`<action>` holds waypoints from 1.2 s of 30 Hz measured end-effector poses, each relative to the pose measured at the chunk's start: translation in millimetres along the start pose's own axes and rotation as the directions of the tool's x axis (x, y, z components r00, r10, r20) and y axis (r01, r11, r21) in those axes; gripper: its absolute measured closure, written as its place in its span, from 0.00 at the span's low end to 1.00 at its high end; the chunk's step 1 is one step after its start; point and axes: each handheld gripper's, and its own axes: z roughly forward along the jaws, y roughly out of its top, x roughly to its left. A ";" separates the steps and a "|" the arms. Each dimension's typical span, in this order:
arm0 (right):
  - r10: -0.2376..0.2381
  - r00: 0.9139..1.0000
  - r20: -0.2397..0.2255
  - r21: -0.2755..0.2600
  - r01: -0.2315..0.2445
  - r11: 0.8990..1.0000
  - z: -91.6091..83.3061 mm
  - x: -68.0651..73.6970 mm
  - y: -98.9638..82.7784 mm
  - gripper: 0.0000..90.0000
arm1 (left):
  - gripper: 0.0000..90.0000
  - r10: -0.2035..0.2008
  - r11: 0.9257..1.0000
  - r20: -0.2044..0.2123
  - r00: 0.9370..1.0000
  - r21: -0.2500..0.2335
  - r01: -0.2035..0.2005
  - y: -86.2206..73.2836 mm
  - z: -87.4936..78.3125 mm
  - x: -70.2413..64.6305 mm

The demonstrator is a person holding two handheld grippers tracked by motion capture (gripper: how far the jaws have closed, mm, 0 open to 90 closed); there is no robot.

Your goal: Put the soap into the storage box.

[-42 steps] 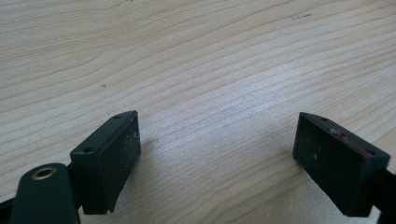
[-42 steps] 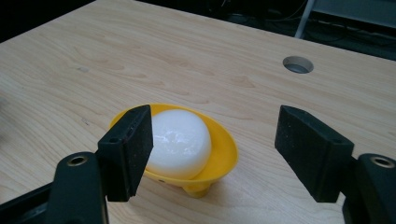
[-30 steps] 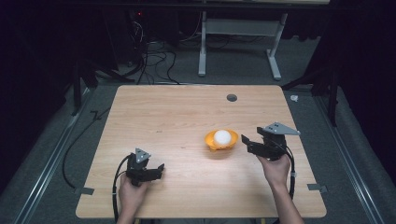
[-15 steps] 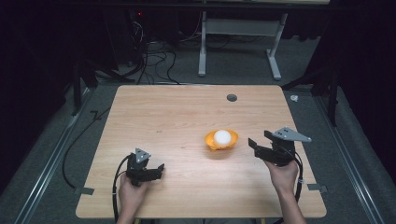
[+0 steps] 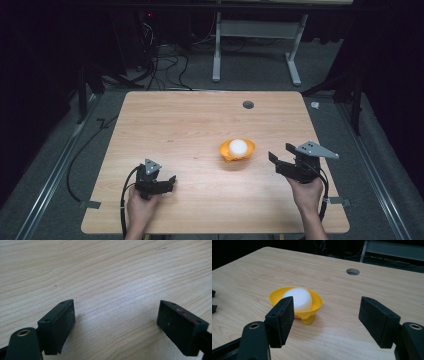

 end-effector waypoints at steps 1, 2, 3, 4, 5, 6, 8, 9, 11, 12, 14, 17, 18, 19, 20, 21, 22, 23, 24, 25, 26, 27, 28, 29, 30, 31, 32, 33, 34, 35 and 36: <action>0.000 1.000 0.000 0.000 0.000 1.000 0.0 0.0 0.0 0.33 | 0.17 0.000 1.000 0.000 1.000 0.000 0.000 0.0 0.0 0.0; 0.001 1.000 0.001 0.000 -0.001 1.000 -1.0 0.5 -0.6 0.33 | 0.17 0.000 1.000 0.000 1.000 0.000 0.000 0.0 0.0 0.0; 0.001 1.000 0.001 0.001 -0.001 1.000 -2.0 0.9 -1.2 0.33 | 0.17 0.000 1.000 0.000 1.000 0.000 0.000 0.0 0.0 0.0; -0.001 1.000 0.001 0.000 0.001 1.000 -3.6 1.2 -2.3 0.33 | 0.17 0.000 1.000 0.000 1.000 0.000 0.000 0.0 0.0 0.0; -0.001 1.000 0.001 0.000 0.001 1.000 -3.6 1.2 -2.3 0.33 | 0.17 0.000 1.000 0.000 1.000 0.000 0.000 0.0 0.0 0.0; 0.001 1.000 0.001 0.000 -0.001 1.000 -4.4 1.6 -3.0 0.33 | 0.17 0.000 1.000 0.000 1.000 0.000 0.000 0.0 0.0 0.0; 0.000 1.000 0.000 -0.002 0.000 1.000 -6.8 1.8 -5.5 0.33 | 0.17 0.000 1.000 0.000 1.000 0.000 0.000 0.0 0.0 0.0; 0.000 1.000 0.000 -0.002 0.000 1.000 -6.8 1.8 -5.5 0.33 | 0.17 0.000 1.000 0.000 1.000 0.000 0.000 0.0 0.0 0.0; 0.001 1.000 0.000 -0.001 -0.001 1.000 -8.8 2.3 -7.8 0.33 | 0.17 0.000 1.000 0.000 1.000 0.000 0.000 0.0 0.0 0.0; -0.004 1.000 0.003 0.001 0.004 1.000 -10.1 2.4 -9.3 0.33 | 0.17 0.000 1.000 0.000 1.000 0.000 0.000 0.0 0.0 0.0; -0.001 1.000 0.003 0.003 0.001 1.000 -10.8 2.9 -10.4 0.33 | 0.17 0.000 1.000 0.000 1.000 0.000 0.000 0.0 0.0 0.0; 0.001 1.000 0.004 0.006 -0.001 1.000 -12.4 3.0 -13.6 0.33 | 0.17 0.000 1.000 0.000 1.000 0.000 0.000 0.0 0.0 0.0; 0.001 1.000 0.004 0.006 -0.001 1.000 -12.8 3.0 -15.0 0.33 | 0.17 0.000 1.000 0.000 1.000 0.000 0.000 0.0 0.0 0.0; 0.005 1.000 0.001 0.009 -0.005 1.000 -13.3 3.3 -17.7 0.33 | 0.17 0.000 1.000 0.000 1.000 0.000 0.000 0.0 0.0 0.0; 0.006 1.000 0.001 0.009 -0.006 1.000 -13.4 3.7 -19.0 0.33 | 0.17 0.000 1.000 0.000 1.000 0.000 0.000 0.0 0.0 0.0; 0.011 1.000 0.001 0.012 -0.011 1.000 -13.6 4.2 -20.3 0.33 | 0.17 0.000 1.000 -0.001 1.000 -0.001 0.000 0.0 0.1 -0.1; 0.011 1.000 0.001 0.012 -0.011 1.000 -13.6 4.2 -20.3 0.33 | 0.17 0.000 1.000 0.000 1.000 0.000 0.000 0.0 0.0 0.0; 0.011 1.000 -0.001 0.012 -0.011 1.000 -13.9 4.4 -22.5 0.33 | 0.17 0.000 1.000 -0.001 1.000 -0.001 0.000 0.0 0.0 -0.1; 0.011 1.000 -0.001 0.012 -0.011 1.000 -13.9 4.4 -22.5 0.33 | 0.17 0.000 1.000 0.000 1.000 0.000 0.000 0.0 0.0 0.0; 0.010 1.000 -0.001 0.013 -0.010 1.000 -13.9 4.5 -23.5 0.33 | 0.17 0.000 1.000 0.000 1.000 0.000 0.000 0.0 0.0 0.0; 0.013 1.000 -0.003 0.012 -0.013 1.000 -13.8 4.8 -25.9 0.33 | 0.17 0.000 1.000 -0.001 1.000 -0.001 0.000 0.0 0.0 -0.1; 0.013 1.000 -0.003 0.012 -0.013 1.000 -13.8 4.8 -25.9 0.33 | 0.17 0.000 1.000 -0.001 1.000 -0.001 0.000 0.0 0.0 -0.1; 0.017 1.000 -0.004 0.015 -0.017 1.000 -13.8 5.3 -26.7 0.33 | 0.17 0.000 1.000 -0.001 1.000 -0.001 0.000 0.0 0.0 -0.1; 0.016 1.000 -0.005 0.017 -0.016 1.000 -13.3 5.6 -28.1 0.33 | 0.17 0.000 1.000 -0.001 1.000 -0.001 0.000 0.0 0.1 -0.1; 0.014 1.000 -0.007 0.018 -0.014 1.000 -13.0 5.8 -28.9 0.33 | 0.17 0.000 1.000 0.000 1.000 0.000 0.000 0.0 0.0 0.0; 0.021 1.000 -0.008 0.023 -0.021 1.000 -12.4 6.9 -31.3 0.33 | 0.17 0.000 1.000 -0.001 1.000 -0.001 0.000 0.0 0.0 -0.1; 0.021 1.000 -0.008 0.023 -0.021 1.000 -12.4 6.9 -31.3 0.33 | 0.17 0.000 1.000 0.000 1.000 0.000 0.000 0.0 0.0 0.0; 0.020 1.000 -0.011 0.024 -0.020 1.000 -11.7 7.2 -32.9 0.33 | 0.17 0.000 1.000 0.000 1.000 0.000 0.000 0.0 0.0 0.0; 0.020 1.000 -0.011 0.024 -0.020 1.000 -11.7 7.2 -32.9 0.33 | 0.17 0.000 1.000 -0.001 1.000 -0.001 0.000 0.0 0.0 -0.1; 0.019 1.000 -0.012 0.026 -0.019 0.999 -11.2 7.3 -33.8 0.33 | 0.17 0.000 1.000 0.000 1.000 0.000 0.000 0.0 -0.1 0.0; 0.022 1.000 -0.015 0.028 -0.022 0.999 -10.6 7.8 -34.8 0.33 | 0.17 0.000 1.000 0.000 1.000 0.000 0.000 0.0 0.0 0.0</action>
